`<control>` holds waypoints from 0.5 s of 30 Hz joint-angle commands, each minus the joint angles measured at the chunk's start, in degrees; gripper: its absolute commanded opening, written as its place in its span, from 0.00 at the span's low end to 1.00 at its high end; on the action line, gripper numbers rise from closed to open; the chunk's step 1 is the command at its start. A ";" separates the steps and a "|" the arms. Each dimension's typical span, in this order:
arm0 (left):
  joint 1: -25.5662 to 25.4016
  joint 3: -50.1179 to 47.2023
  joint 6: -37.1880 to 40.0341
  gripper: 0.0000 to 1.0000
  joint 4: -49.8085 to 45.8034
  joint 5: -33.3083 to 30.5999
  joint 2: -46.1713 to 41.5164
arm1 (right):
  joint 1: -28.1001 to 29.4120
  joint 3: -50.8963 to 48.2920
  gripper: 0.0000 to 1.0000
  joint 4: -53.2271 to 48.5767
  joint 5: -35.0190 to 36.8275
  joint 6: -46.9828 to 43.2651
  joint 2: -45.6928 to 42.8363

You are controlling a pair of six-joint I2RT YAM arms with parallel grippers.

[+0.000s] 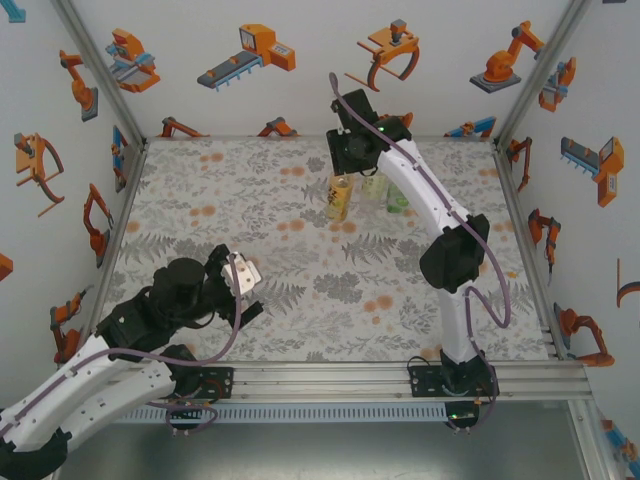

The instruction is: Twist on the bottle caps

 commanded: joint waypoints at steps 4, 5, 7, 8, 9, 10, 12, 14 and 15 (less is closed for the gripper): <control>0.16 -0.80 -1.36 0.97 -0.34 -0.85 -0.43 | -0.29 1.90 0.53 -2.38 -1.45 0.41 0.52; 0.16 -0.78 -1.36 0.97 -0.15 -0.85 -0.42 | -0.33 2.04 0.54 -2.34 -1.53 0.54 0.31; 0.11 -0.91 -1.35 0.97 0.23 -1.02 -0.12 | -0.35 2.25 0.55 -2.34 -1.63 0.69 -0.35; 0.18 -0.94 -1.35 0.97 0.47 -1.13 -0.05 | -0.30 2.33 0.56 -2.35 -1.63 0.75 -0.78; 0.16 -1.15 -1.42 0.97 0.80 -1.14 0.11 | -0.31 2.35 0.57 -2.39 -1.72 0.75 -1.30; 0.16 -1.28 -1.53 0.97 1.21 -1.25 0.26 | -0.37 2.28 0.57 -2.42 -1.72 0.75 -1.80; 0.16 -1.92 -1.93 0.97 2.56 -1.74 0.67 | -0.34 2.02 0.59 -2.69 -1.31 0.65 -3.23; 0.24 -3.03 -2.15 0.97 4.54 -2.69 1.06 | -0.37 0.79 0.64 -2.79 -0.36 0.21 -5.13; 0.25 -3.72 -2.36 0.97 5.81 -3.64 1.53 | -0.37 -0.31 0.68 -2.70 0.43 -0.13 -6.41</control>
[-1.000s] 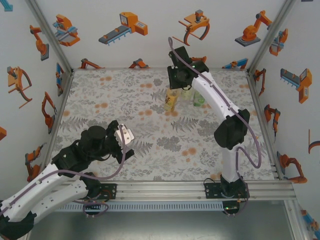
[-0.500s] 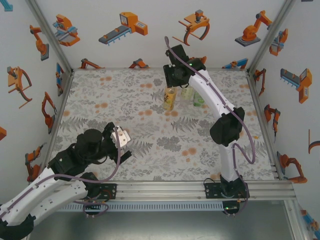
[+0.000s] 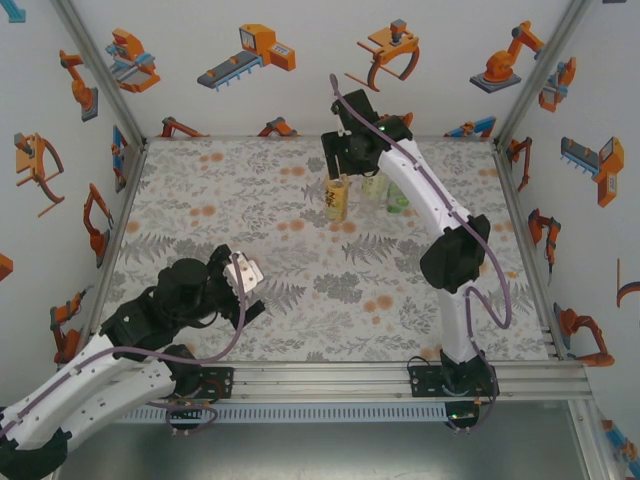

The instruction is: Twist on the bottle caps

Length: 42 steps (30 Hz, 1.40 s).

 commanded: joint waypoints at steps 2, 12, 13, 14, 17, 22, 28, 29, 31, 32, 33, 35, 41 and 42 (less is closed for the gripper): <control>0.42 -3.04 -2.10 0.97 6.37 -4.37 1.86 | -0.37 -3.42 0.77 -0.45 3.44 -1.07 -8.42; 9.25 -9.58 -4.83 0.97 23.24 -10.97 10.19 | -3.75 -31.74 0.89 9.72 9.91 -2.90 -27.74; 10.73 -10.15 -5.29 0.97 24.57 -10.89 11.02 | -4.58 -34.37 0.89 10.85 10.15 -2.89 -29.43; 12.33 -10.74 -5.96 0.97 26.07 -10.77 12.20 | -5.72 -37.49 0.90 12.08 10.38 -2.78 -31.33; 16.94 -12.31 -7.41 0.97 29.70 -10.92 15.31 | -9.71 -46.88 0.91 15.69 10.19 -2.26 -36.56; 25.06 -16.12 -9.11 0.97 37.03 -11.13 19.13 | -17.25 -63.04 0.92 24.50 10.50 -2.47 -42.91; 33.36 -21.59 -11.94 0.97 52.70 -7.72 25.83 | -24.71 -83.99 0.94 44.01 11.49 -5.61 -47.86; 34.68 -22.22 -12.00 0.97 55.62 -6.57 27.36 | -25.80 -87.33 0.95 48.42 10.90 -6.59 -48.09; 36.75 -22.78 -12.38 0.97 60.32 -5.15 31.05 | -27.26 -93.20 0.96 57.21 9.94 -8.82 -47.80; 37.68 -22.98 -12.57 0.97 62.99 -4.48 33.19 | -27.95 -95.91 0.97 61.94 9.23 -9.73 -47.53; 38.35 -23.22 -12.61 0.97 65.49 -3.74 35.23 | -28.64 -98.16 0.97 65.85 8.49 -10.03 -47.30; 39.08 -22.16 -11.55 0.97 68.76 -2.81 38.74 | -30.04 -102.72 0.99 75.49 6.51 -9.94 -46.48; 42.69 -21.52 -11.93 0.97 80.68 -0.69 48.58 | -32.18 -107.70 0.99 94.08 1.41 -9.84 -43.31; 43.35 -21.45 -12.92 0.97 81.89 -0.49 49.51 | -32.49 -108.34 0.99 96.41 0.64 -9.59 -42.72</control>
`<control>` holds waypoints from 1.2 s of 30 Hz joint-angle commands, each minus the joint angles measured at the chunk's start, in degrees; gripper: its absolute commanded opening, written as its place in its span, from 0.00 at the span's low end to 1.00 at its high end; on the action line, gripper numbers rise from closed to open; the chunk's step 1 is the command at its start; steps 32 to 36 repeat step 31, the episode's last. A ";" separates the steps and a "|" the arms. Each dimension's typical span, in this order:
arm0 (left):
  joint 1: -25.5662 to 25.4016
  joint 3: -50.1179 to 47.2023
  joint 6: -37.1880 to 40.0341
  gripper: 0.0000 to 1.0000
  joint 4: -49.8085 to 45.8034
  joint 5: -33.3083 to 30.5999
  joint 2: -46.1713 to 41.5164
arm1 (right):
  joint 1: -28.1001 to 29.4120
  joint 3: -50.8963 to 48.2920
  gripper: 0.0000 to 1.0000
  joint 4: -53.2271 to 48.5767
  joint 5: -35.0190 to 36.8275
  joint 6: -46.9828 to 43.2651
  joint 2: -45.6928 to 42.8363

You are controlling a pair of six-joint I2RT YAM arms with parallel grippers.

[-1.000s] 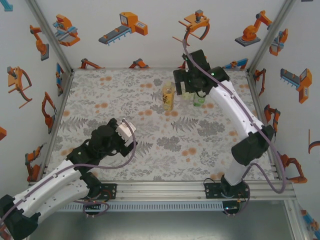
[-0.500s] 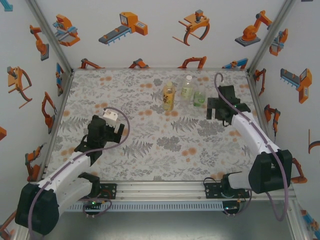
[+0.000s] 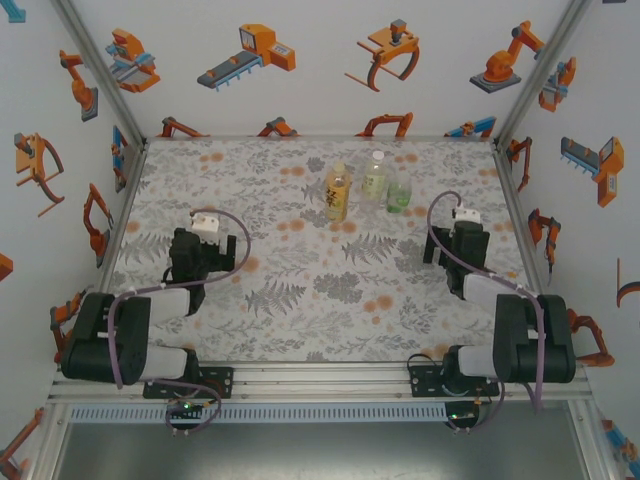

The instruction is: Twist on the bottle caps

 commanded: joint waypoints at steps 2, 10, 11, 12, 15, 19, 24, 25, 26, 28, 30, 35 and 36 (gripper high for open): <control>4.08 1.20 -4.07 0.97 7.49 4.47 1.66 | -1.82 -2.70 0.99 20.66 -5.24 -0.71 3.65; 8.49 2.87 -6.23 0.97 10.45 12.45 8.00 | -5.46 -3.93 0.99 29.95 -11.58 1.82 11.17; 9.10 4.38 -6.95 0.97 8.36 12.75 8.74 | -5.48 -3.53 0.99 29.00 -11.66 1.69 11.12; 9.51 4.94 -8.08 0.97 8.78 11.54 9.58 | -5.49 -3.32 0.98 28.92 -11.73 1.74 11.31; 9.54 6.38 -9.47 0.97 5.41 7.27 9.34 | -5.46 -3.62 0.99 28.96 -10.93 1.88 11.06; 9.54 6.29 -9.51 0.97 5.83 7.30 9.47 | -5.47 -3.20 0.99 28.53 -12.18 1.60 11.22; 9.57 6.45 -9.71 0.97 5.34 7.40 9.26 | -5.51 -3.14 0.99 28.44 -12.49 1.47 11.26; 9.54 6.45 -9.67 0.97 5.12 7.36 9.24 | -5.46 -3.04 0.99 28.42 -13.23 1.14 11.31; 9.54 6.45 -9.69 0.97 5.12 7.27 9.26 | -5.46 -2.77 0.99 28.04 -13.82 0.83 11.39; 9.54 6.45 -9.66 0.97 5.16 7.31 9.28 | -5.28 -1.93 0.99 26.31 -13.64 0.53 11.32; 9.54 6.44 -9.69 0.97 5.18 7.25 9.24 | -5.27 -2.06 0.99 26.44 -13.64 0.50 11.34; 9.56 6.45 -9.69 0.97 5.16 7.26 9.24 | -5.30 -2.27 0.99 26.73 -13.64 0.50 11.27; 9.56 6.45 -9.69 0.97 5.16 7.26 9.24 | -5.30 -2.27 0.99 26.73 -13.64 0.50 11.27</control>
